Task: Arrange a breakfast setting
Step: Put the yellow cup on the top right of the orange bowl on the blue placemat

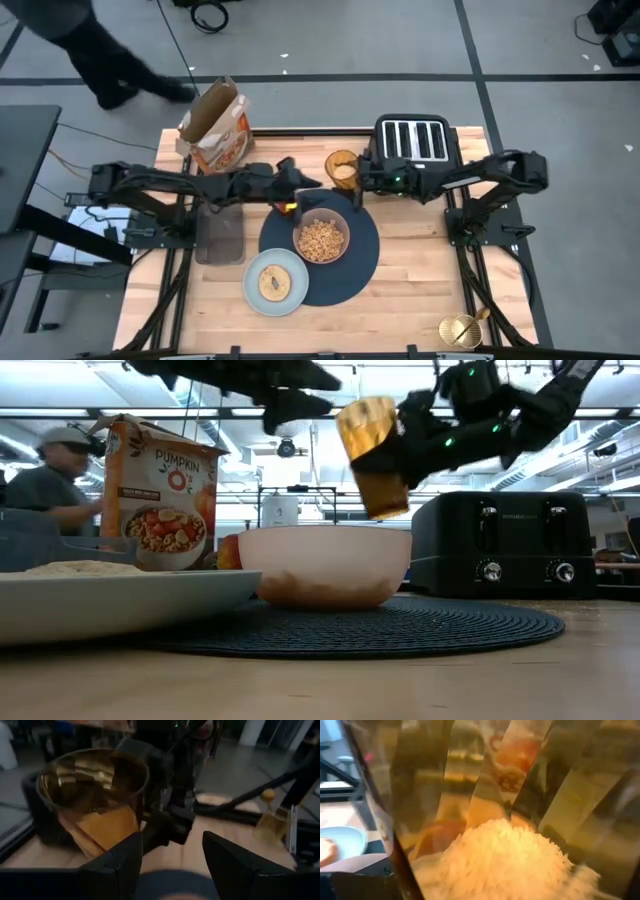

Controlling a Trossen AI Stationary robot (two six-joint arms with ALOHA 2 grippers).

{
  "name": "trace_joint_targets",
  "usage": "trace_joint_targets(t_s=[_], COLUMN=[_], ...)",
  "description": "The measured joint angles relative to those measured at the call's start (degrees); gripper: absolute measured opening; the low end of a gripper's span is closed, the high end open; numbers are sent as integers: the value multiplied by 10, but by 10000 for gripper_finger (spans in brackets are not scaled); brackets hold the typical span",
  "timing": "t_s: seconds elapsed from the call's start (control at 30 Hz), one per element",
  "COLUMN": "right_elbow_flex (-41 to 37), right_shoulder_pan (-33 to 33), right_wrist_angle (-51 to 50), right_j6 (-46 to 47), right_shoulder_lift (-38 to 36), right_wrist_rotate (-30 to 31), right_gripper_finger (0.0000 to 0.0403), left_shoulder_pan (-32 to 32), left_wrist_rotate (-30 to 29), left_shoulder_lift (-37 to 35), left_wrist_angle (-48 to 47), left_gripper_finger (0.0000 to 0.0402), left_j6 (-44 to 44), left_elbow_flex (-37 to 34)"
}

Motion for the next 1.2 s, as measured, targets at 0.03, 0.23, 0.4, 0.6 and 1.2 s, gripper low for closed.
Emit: trace_joint_targets(t_s=[0.03,0.23,0.4,0.6,1.2], right_elbow_flex=[0,1,0,-37,-130], right_shoulder_pan=[1,4,24,78,155], right_wrist_angle=[23,123,152,203,341], right_j6=[-1,5,30,75,78], right_shoulder_lift=[19,94,130,140,173], right_wrist_rotate=[10,47,92,156,320], right_gripper_finger=[353,353,353,353,353], left_shoulder_pan=[-2,-15,-25,-35,-37], left_wrist_rotate=[-2,-9,-13,-13,-15], left_shoulder_lift=[-17,-82,-111,-128,-127], left_wrist_angle=[-38,-175,-247,-308,-312], left_gripper_finger=[212,212,212,212,212], left_j6=[-1,-11,-13,-14,-35], left_elbow_flex=[0,1,-1,0,0])
